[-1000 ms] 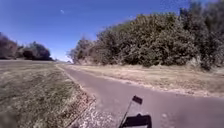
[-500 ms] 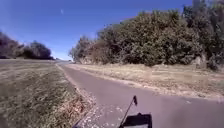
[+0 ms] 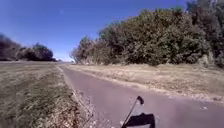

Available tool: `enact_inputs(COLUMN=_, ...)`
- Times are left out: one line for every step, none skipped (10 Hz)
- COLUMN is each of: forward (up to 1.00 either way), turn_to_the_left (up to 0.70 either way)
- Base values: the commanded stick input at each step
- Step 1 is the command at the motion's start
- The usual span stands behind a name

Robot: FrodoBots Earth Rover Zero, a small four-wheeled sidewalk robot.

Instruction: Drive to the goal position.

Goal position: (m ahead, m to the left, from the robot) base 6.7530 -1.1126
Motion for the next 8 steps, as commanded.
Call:
enact_inputs(forward=0.70, turn_to_the_left=0.14)
enact_inputs(forward=0.70, turn_to_the_left=0.14)
enact_inputs(forward=0.70, turn_to_the_left=0.14)
enact_inputs(forward=0.70, turn_to_the_left=0.14)
enact_inputs(forward=0.70, turn_to_the_left=0.14)
enact_inputs(forward=0.70, turn_to_the_left=0.14)
enact_inputs(forward=0.70, turn_to_the_left=0.14)
enact_inputs(forward=0.70, turn_to_the_left=0.14)
